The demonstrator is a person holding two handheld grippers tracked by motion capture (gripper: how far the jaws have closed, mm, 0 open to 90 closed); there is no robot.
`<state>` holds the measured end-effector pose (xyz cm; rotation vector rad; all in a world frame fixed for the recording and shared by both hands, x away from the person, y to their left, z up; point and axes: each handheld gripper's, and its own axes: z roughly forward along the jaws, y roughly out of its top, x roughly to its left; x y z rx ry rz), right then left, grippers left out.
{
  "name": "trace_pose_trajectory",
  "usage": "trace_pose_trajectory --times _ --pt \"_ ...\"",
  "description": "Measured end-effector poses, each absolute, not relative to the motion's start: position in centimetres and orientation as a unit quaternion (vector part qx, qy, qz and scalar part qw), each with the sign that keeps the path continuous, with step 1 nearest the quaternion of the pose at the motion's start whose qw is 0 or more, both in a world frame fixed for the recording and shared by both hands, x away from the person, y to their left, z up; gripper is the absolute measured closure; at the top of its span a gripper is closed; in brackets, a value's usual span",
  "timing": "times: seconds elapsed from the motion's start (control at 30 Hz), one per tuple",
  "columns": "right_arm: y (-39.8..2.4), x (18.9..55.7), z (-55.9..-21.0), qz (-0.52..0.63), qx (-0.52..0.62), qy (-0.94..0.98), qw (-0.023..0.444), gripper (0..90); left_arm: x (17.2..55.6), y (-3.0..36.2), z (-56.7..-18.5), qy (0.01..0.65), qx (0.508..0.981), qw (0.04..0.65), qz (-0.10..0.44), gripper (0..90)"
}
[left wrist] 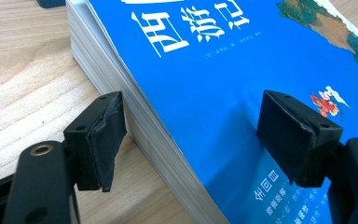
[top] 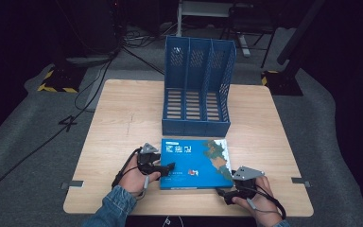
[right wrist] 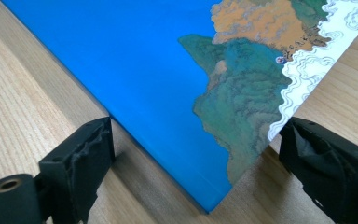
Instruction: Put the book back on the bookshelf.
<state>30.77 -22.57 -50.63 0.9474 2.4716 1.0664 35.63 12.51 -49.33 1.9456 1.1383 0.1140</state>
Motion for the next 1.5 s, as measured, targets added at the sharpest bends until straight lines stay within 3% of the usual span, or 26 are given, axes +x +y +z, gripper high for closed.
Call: trace_pose_trajectory --times 0.23,0.33,0.47,0.53,0.77,0.9,1.0,1.1,1.33,1.5 --pt "-22.1 30.9 -50.7 0.365 0.335 0.856 0.147 5.9 35.3 12.4 -48.9 0.460 0.777 0.424 0.070 30.0" --pt "-21.9 31.0 -50.7 0.362 0.339 0.856 0.148 3.9 35.1 12.5 -48.4 0.448 0.783 0.422 0.089 44.4" --pt "-21.8 31.1 -50.7 0.361 0.341 0.855 0.148 3.5 34.8 12.5 -47.8 0.438 0.783 0.430 0.102 53.2" --pt "-21.8 31.1 -50.7 0.361 0.341 0.855 0.148 3.5 34.6 12.7 -47.3 0.433 0.773 0.458 0.080 59.7" --pt "-21.8 31.1 -50.7 0.361 0.342 0.855 0.147 3.5 34.2 12.3 -47.1 0.416 0.781 0.459 0.082 66.0" --pt "-21.9 31.1 -50.7 0.361 0.340 0.856 0.148 4.1 34.4 12.8 -46.5 0.421 0.772 0.473 0.058 80.7" --pt "-22.2 30.9 -50.7 0.365 0.339 0.854 0.151 8.6 34.2 12.5 -45.5 0.412 0.783 0.462 0.058 83.2" --pt "-22.8 30.2 -50.3 0.360 0.341 0.855 0.150 19.5 34.3 12.4 -44.7 0.410 0.790 0.454 0.051 83.8" --pt "-22.9 28.2 -49.4 0.347 0.344 0.857 0.166 20.5 34.5 12.1 -43.1 0.404 0.795 0.449 0.051 84.0" --pt "-22.8 28.0 -48.1 0.376 0.332 0.841 0.204 20.4 34.9 11.8 -42.0 0.401 0.797 0.448 0.050 84.0"
